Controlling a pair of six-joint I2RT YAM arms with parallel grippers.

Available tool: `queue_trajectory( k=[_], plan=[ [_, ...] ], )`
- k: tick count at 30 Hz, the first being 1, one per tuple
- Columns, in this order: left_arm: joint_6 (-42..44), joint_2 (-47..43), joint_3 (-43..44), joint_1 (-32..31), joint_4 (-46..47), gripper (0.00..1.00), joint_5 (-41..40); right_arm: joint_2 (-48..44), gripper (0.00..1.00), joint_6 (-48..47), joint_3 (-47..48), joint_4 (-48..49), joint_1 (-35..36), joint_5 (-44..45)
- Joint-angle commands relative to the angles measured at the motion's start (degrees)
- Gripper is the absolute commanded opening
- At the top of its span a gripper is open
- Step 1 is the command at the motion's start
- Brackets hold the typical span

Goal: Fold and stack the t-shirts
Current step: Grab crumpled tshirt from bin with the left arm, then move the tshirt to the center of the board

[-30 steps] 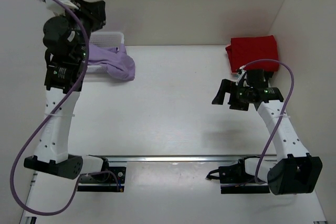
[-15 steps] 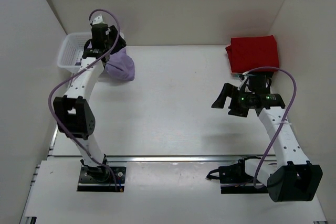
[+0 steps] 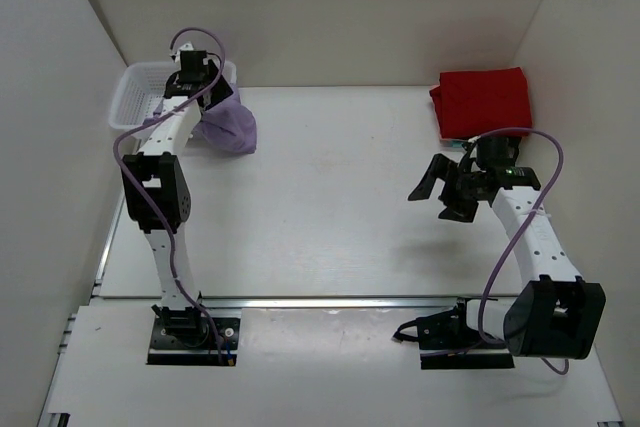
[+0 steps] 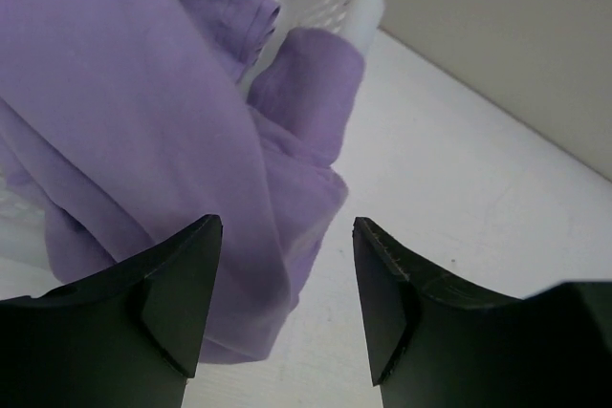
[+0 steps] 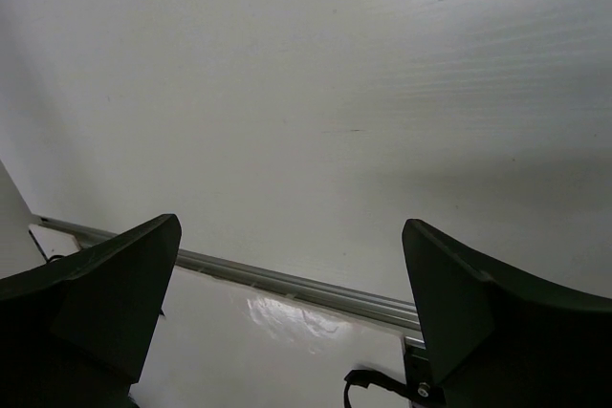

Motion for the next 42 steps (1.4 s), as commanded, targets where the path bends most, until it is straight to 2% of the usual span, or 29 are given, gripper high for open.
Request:
queue_trajectory(
  k=[1,3,9,11,12,17,20,23,25,27,31,35,40,42],
  plan=[
    [-0.28,1.10,3.15,0.06,-3.26,0.69,-2.29,0.66,1.00,0.11,3.10,0.30,-1.29,-0.07],
    [-0.37,2.68,4.29,-0.02,-4.75,0.68,-2.38,1.01,0.99,0.46,3.18,0.48,-1.83,-0.51],
    [-0.99,5.84,6.76,1.04,-7.66,0.46,-1.41,2.85,0.99,0.11,4.77,-0.05,-2.09,0.10],
    [-2.03,6.46,7.72,1.64,-8.19,0.05,-0.71,3.03,0.99,-0.15,5.30,-0.05,-2.26,0.27],
    [-3.00,6.46,8.33,1.74,-8.80,0.00,-0.01,3.03,0.99,-0.07,5.04,0.12,-2.27,0.01],
    [-3.97,4.01,12.89,1.74,-8.72,0.00,-2.46,3.04,1.00,0.11,4.86,0.65,-1.92,-0.51],
    [-2.48,0.50,17.90,1.39,-7.93,0.00,-7.99,2.42,0.99,0.29,3.63,1.18,-1.12,-0.60],
    [2.34,-5.20,21.16,-2.20,-4.60,0.00,-13.96,0.93,0.99,-0.33,2.49,2.23,-0.86,-0.95],
    [3.76,-7.41,24.15,-3.53,-2.05,0.00,-13.72,-0.39,0.99,-0.59,1.52,2.15,-1.03,-1.74],
    [2.45,-10.14,23.81,-4.68,1.46,0.00,-7.60,-2.06,0.99,-1.12,-0.41,3.46,-2.00,-2.62],
    [-0.98,-17.07,19.86,-9.41,5.95,0.00,1.82,-4.78,0.99,-2.17,-2.61,4.51,-1.57,-4.56],
    [-0.19,-25.07,16.17,-15.57,2.63,0.00,1.57,-8.12,0.99,-2.35,-5.94,5.48,0.89,-5.35],
    [-10.36,-36.49,-3.22,-12.42,1.75,0.00,8.16,-13.04,0.99,-2.61,-10.26,7.16,3.52,-5.80],
    [-11.18,-39.40,-9.03,-11.89,0.00,0.00,11.23,-13.14,0.99,-2.52,-11.31,7.86,5.38,-5.96]
  ],
)
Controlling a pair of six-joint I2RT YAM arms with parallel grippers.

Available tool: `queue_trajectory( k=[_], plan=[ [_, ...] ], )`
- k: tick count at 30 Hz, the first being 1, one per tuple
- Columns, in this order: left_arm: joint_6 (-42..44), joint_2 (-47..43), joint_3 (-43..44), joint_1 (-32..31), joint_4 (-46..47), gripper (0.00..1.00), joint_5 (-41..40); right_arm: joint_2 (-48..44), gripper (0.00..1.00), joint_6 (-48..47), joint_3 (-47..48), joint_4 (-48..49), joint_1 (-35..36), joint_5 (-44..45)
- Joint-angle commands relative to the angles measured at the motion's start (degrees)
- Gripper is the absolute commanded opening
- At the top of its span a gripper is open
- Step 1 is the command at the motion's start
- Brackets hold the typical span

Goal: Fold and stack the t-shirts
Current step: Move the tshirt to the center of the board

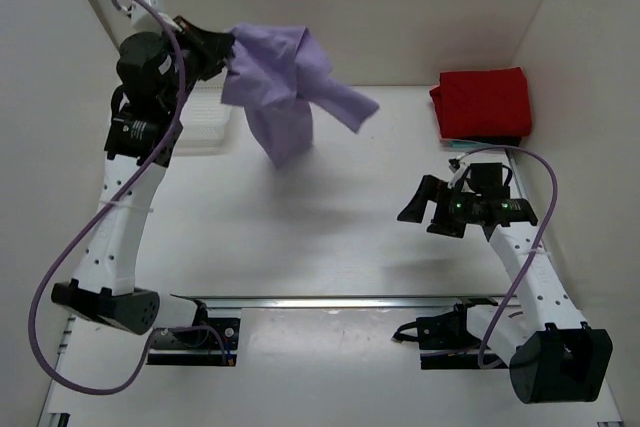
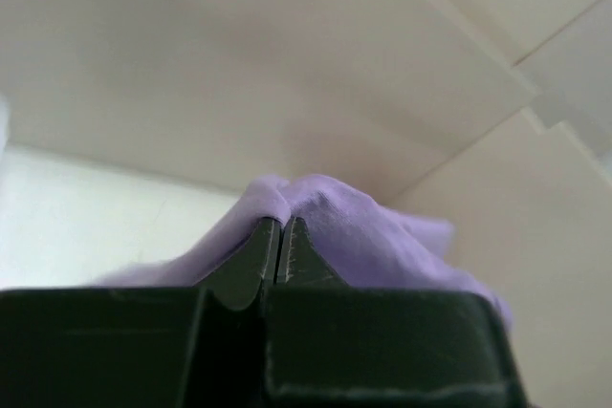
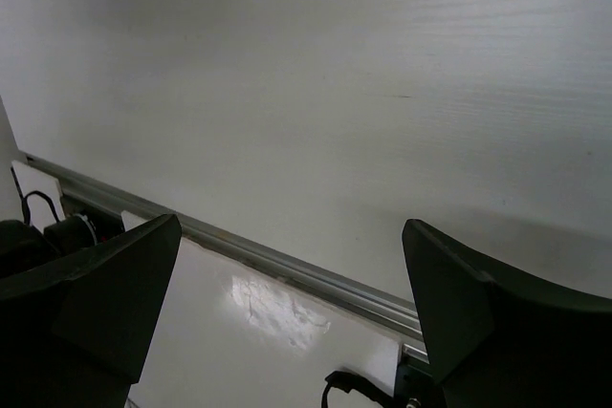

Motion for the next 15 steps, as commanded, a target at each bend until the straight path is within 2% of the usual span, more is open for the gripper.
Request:
queue_trajectory(
  k=[1,2,3,4,5,6,7,8,10,13,15],
  plan=[
    [-4.99,-2.58,-12.04,2.25,-3.92,0.01,5.78,-1.70,0.99,-0.71,-1.52,4.23,2.38,-1.48],
    [-5.52,-3.72,-14.60,3.47,-4.63,0.12,7.87,-1.97,0.99,-0.80,-1.70,4.24,2.39,-1.40],
    [-6.74,-4.08,-19.76,4.53,-4.55,0.36,11.20,-1.80,0.99,-0.89,-1.44,4.32,2.39,-1.31],
    [-7.62,-4.26,-25.29,5.59,-4.81,0.42,12.19,-1.80,0.99,-1.41,-1.26,3.37,2.30,-1.40],
    [-9.20,-4.70,-27.96,6.99,-3.50,0.42,16.03,-1.62,1.00,-1.59,-0.13,3.62,2.56,-1.22],
    [-11.04,-5.13,-33.90,8.05,-0.53,0.45,19.11,-1.45,0.99,-1.59,0.58,3.88,3.09,-0.61],
    [-12.62,-5.75,-38.92,8.06,2.45,0.53,20.88,-0.92,0.99,-1.59,0.76,4.67,3.00,-0.87],
    [-13.08,-6.02,-42.45,7.71,4.49,0.54,20.99,0.04,0.99,-1.77,1.02,5.11,2.74,-1.74],
    [-12.12,-5.93,-44.33,7.00,6.87,0.52,20.64,1.79,0.99,-1.94,2.42,6.95,2.56,-3.50],
    [-8.00,-3.04,-42.94,4.55,4.26,0.53,19.93,6.79,0.99,-0.55,7.24,8.54,4.93,-2.90],
    [-4.58,-2.33,-42.23,3.76,2.41,0.55,19.76,10.06,1.00,-0.10,9.72,10.29,9.65,-1.14]
  ],
)
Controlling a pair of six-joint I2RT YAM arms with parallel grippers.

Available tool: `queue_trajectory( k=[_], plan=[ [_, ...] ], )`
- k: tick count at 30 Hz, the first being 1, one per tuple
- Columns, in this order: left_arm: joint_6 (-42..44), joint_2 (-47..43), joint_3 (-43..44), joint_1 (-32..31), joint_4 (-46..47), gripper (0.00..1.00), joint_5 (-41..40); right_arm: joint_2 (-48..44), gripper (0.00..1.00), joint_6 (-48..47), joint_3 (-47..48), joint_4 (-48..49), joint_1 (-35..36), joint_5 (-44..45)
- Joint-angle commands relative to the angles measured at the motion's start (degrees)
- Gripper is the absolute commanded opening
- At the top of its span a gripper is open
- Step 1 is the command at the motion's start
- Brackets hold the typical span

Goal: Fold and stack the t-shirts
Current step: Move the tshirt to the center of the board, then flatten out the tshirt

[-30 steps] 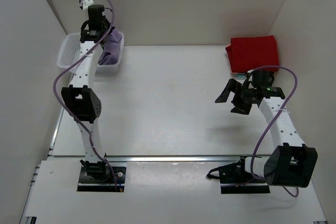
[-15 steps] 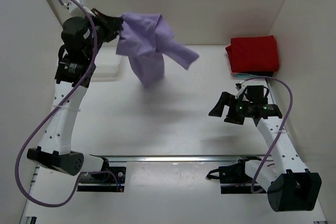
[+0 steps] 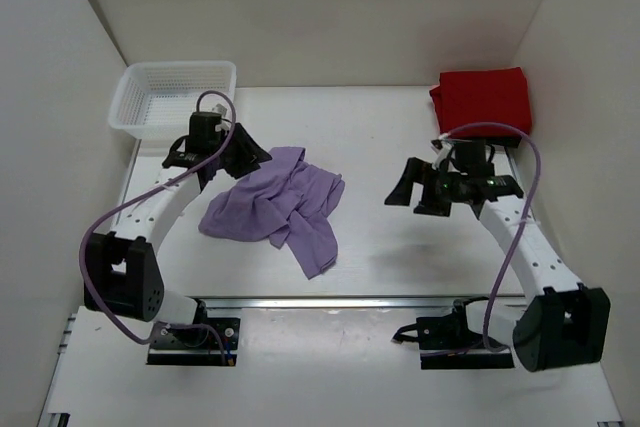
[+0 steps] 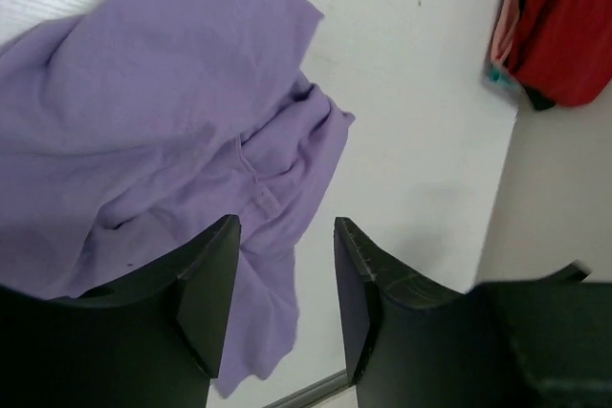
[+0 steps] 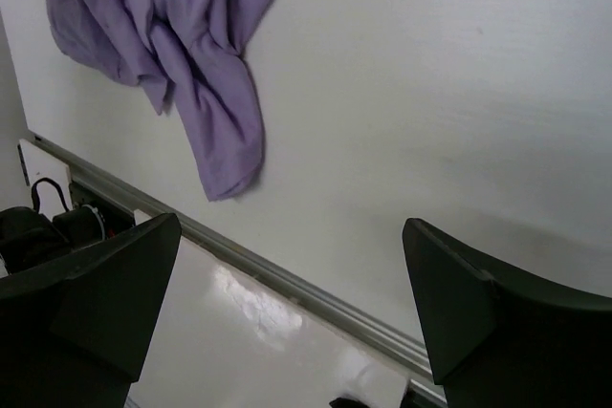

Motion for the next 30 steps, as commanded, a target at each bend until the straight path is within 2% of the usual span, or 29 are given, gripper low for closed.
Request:
queue_trajectory(
  k=[1,4,6,8,10,11,13,16,19,23,30],
  plan=[
    [7.82,-2.17,4.11,-2.56,-0.32,0.55,0.49,5.40,0.99,1.23,5.55,7.67,5.26,1.33],
    [16.61,-2.78,2.72,-5.37,-6.47,0.56,-6.45,12.53,0.99,3.61,8.09,11.63,10.09,-2.07],
    [19.96,-4.18,-0.87,-6.78,-7.90,0.57,-12.07,18.49,1.00,3.44,10.81,10.59,13.07,-1.74],
    [21.91,-5.24,-4.04,-8.45,-8.61,0.57,-14.37,20.80,0.90,1.52,12.49,9.19,15.98,1.32],
    [23.23,-5.43,-6.42,-10.38,-8.79,0.58,-15.79,24.13,0.72,0.72,13.81,8.39,19.15,3.10],
    [23.76,-5.25,-7.65,-11.09,-8.70,0.60,-15.79,24.32,0.69,1.15,14.25,8.74,19.42,3.10],
    [23.85,-4.90,-9.24,-12.15,-8.70,0.61,-17.64,26.86,0.68,2.72,14.17,10.23,19.77,1.26],
    [21.76,-4.11,-11.87,-11.36,-7.21,0.62,-16.24,28.98,0.65,3.61,14.43,11.72,21.35,0.20],
    [19.73,-2.45,-12.14,-11.71,-5.46,0.61,-16.14,31.17,0.66,3.27,13.99,12.52,23.02,1.95],
    [16.74,0.72,-11.53,-12.24,-3.00,0.61,-14.74,33.63,0.66,2.82,13.55,13.84,26.00,2.56],
    [14.89,5.47,-8.98,-14.61,0.17,0.68,-13.50,36.98,0.65,5.54,10.57,18.40,29.62,2.75]
  ],
)
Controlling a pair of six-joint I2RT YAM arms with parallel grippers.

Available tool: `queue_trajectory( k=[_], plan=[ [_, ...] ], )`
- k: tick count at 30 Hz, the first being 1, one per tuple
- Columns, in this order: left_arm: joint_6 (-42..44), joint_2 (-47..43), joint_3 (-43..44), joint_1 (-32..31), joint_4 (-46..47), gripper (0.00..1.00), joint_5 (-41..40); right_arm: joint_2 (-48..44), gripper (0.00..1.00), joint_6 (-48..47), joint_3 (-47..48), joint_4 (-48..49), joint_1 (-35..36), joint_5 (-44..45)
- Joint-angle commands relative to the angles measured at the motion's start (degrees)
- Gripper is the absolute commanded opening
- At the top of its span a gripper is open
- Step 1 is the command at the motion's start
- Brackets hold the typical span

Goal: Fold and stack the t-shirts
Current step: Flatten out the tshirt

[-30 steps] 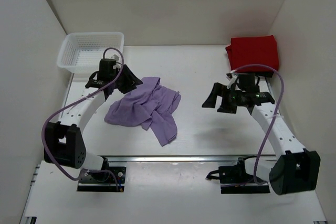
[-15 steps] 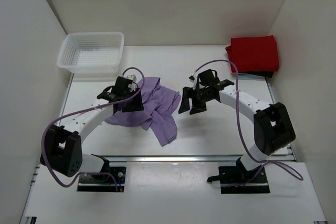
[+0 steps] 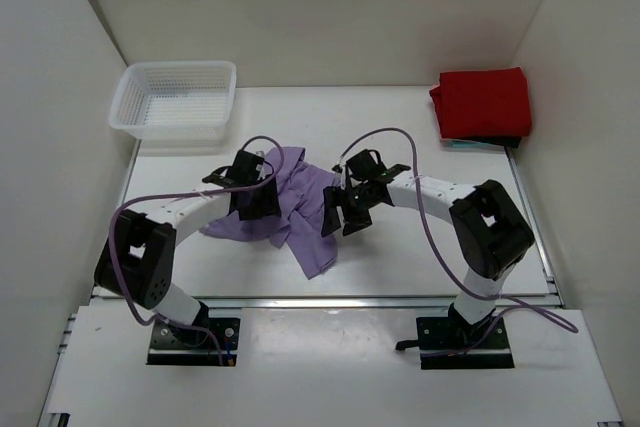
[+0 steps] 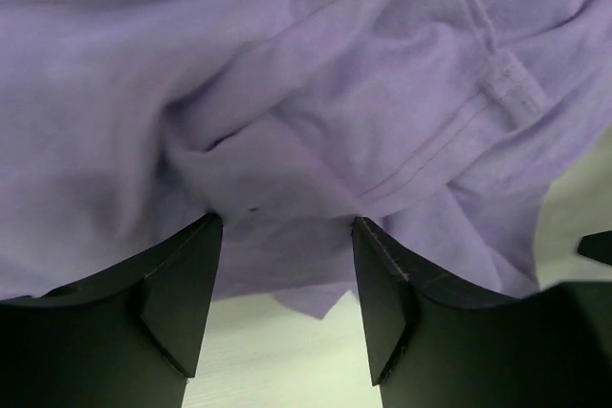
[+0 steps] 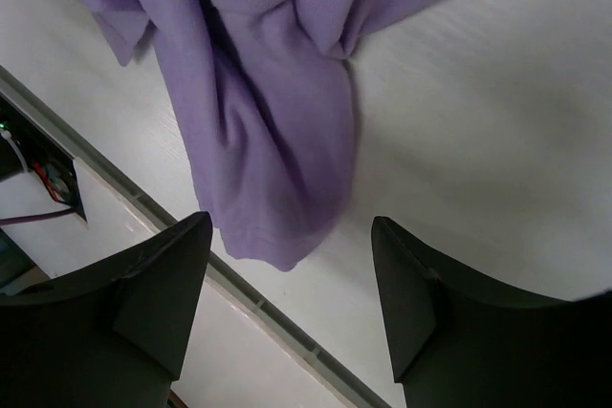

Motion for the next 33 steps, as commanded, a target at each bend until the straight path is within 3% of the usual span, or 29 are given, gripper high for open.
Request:
queue_trajectory(
  k=[1,3,5,7,8,9,10,15,19,24,28,33],
  plan=[
    [-1.53,0.62,1.64,-1.69,3.54,0.65,2.03,0.58,0.64,1.85,-1.70,5.31,0.92,-0.53],
    [-2.49,2.20,1.55,-2.04,4.07,0.63,2.83,1.64,0.65,2.47,-2.22,6.29,1.80,-1.50],
    [-2.75,2.64,0.33,-1.70,4.16,0.52,4.23,3.56,0.59,2.03,-1.35,6.03,2.41,-2.64],
    [-3.28,2.21,-0.38,-1.34,5.91,0.25,6.25,4.80,0.47,1.16,0.14,5.50,2.68,-3.87],
    [-3.98,0.81,-0.91,-0.73,6.09,0.18,6.43,5.59,0.26,1.32,0.32,5.06,2.77,-5.44],
    [-4.95,-0.07,-1.17,0.05,6.97,0.04,7.65,5.51,0.10,0.98,0.93,4.71,2.85,-5.80],
    [-5.74,-0.78,-1.35,0.50,7.50,0.00,8.36,5.51,0.04,0.19,1.63,4.45,2.51,-6.50],
    [-5.48,-6.75,3.73,3.48,3.83,0.00,7.58,3.41,0.00,-2.00,7.41,-2.83,-1.09,-6.43],
    [-5.31,-10.53,14.79,5.51,0.56,0.00,7.84,-1.86,0.00,-4.83,16.91,-14.16,-5.92,-1.51],
    [-4.69,-14.04,28.77,8.58,2.65,0.00,5.66,-12.31,0.00,-3.69,24.66,-17.35,-18.47,0.08],
    [-5.30,-19.40,31.25,10.34,9.77,0.00,0.12,-19.79,0.00,-1.85,26.42,-17.53,-28.84,1.22],
    [-1.62,-20.90,39.95,10.26,5.49,0.00,-1.21,-28.67,0.00,-3.85,28.36,-19.19,-37.82,-0.18]
  ],
)
